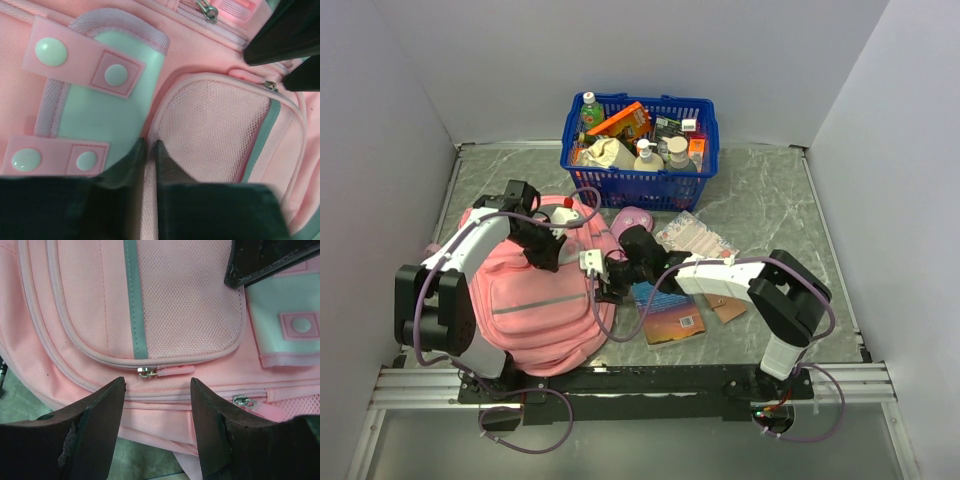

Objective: Pack the student bag
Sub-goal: Unzip the student bag at the center of the board.

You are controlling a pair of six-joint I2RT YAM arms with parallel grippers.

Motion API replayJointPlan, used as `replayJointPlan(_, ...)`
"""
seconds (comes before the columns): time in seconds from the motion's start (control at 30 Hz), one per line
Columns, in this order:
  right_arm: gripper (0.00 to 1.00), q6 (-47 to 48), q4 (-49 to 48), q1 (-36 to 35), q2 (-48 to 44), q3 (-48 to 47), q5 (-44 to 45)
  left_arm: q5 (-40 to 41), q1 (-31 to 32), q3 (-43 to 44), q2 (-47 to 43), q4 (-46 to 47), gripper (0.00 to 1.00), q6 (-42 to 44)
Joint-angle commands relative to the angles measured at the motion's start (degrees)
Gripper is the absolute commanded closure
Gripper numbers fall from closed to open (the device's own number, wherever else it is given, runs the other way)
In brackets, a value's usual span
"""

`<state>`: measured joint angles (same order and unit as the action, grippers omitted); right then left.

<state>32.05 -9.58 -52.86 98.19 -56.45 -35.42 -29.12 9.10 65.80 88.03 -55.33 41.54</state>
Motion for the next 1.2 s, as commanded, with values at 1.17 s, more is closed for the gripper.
replayJointPlan(1.17,0.44,5.83,-5.80,-6.28,-5.62,6.16,11.42,-0.06,5.75,-1.37,-5.68,1.61,0.99,-0.49)
